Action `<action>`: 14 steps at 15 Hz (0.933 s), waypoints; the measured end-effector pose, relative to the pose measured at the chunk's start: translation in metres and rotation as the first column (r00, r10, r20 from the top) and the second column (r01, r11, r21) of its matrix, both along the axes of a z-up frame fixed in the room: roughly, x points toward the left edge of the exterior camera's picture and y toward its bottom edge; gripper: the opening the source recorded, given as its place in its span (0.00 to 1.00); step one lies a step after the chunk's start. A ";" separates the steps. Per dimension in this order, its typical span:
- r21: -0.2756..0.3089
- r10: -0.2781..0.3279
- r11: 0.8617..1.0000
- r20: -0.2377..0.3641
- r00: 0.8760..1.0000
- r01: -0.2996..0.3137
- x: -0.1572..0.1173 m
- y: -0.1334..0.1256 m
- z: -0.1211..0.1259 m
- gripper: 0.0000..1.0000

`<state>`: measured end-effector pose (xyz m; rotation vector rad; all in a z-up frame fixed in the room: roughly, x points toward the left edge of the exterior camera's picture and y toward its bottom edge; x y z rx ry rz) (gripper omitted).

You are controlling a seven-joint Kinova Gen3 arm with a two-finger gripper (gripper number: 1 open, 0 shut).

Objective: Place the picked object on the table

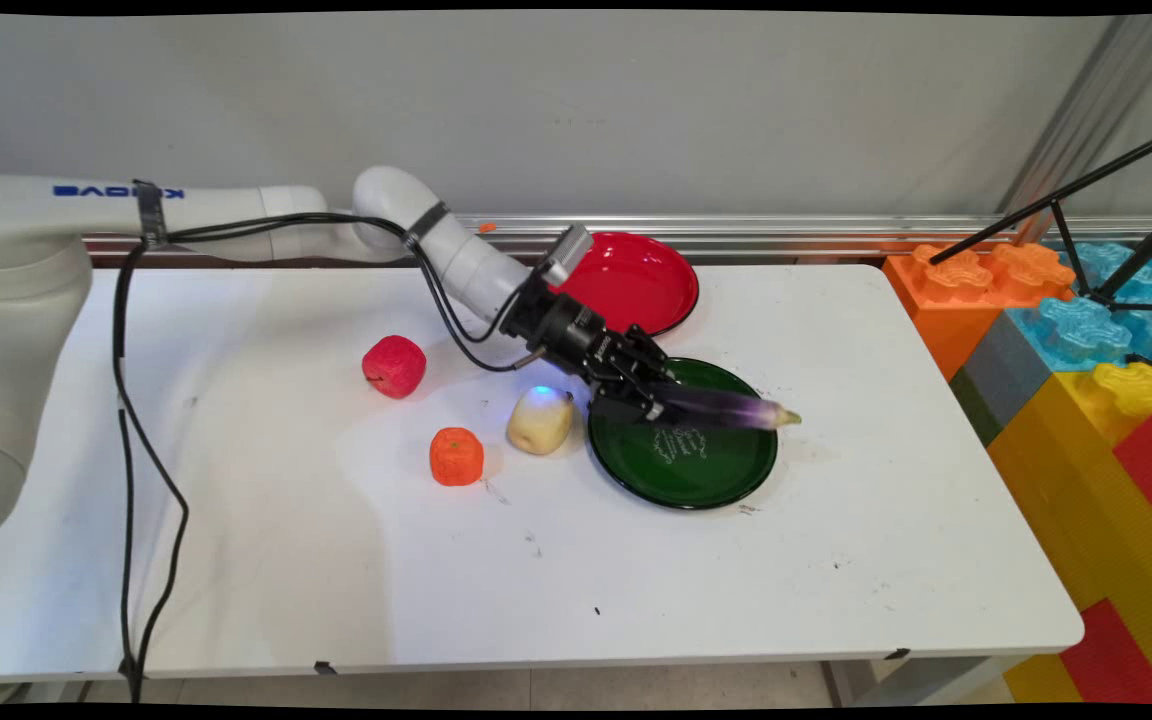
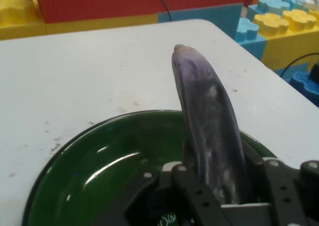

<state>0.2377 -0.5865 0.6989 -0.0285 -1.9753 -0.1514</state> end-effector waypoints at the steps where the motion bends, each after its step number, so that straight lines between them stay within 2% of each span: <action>1: 0.001 0.010 1.000 -0.004 1.000 -0.010 0.004 0.001 0.005 0.00; 7: 0.038 0.054 0.998 -0.020 0.998 -0.053 0.040 0.024 0.037 0.00; 14: 0.076 0.053 0.996 -0.018 0.998 -0.052 0.095 0.066 0.061 0.00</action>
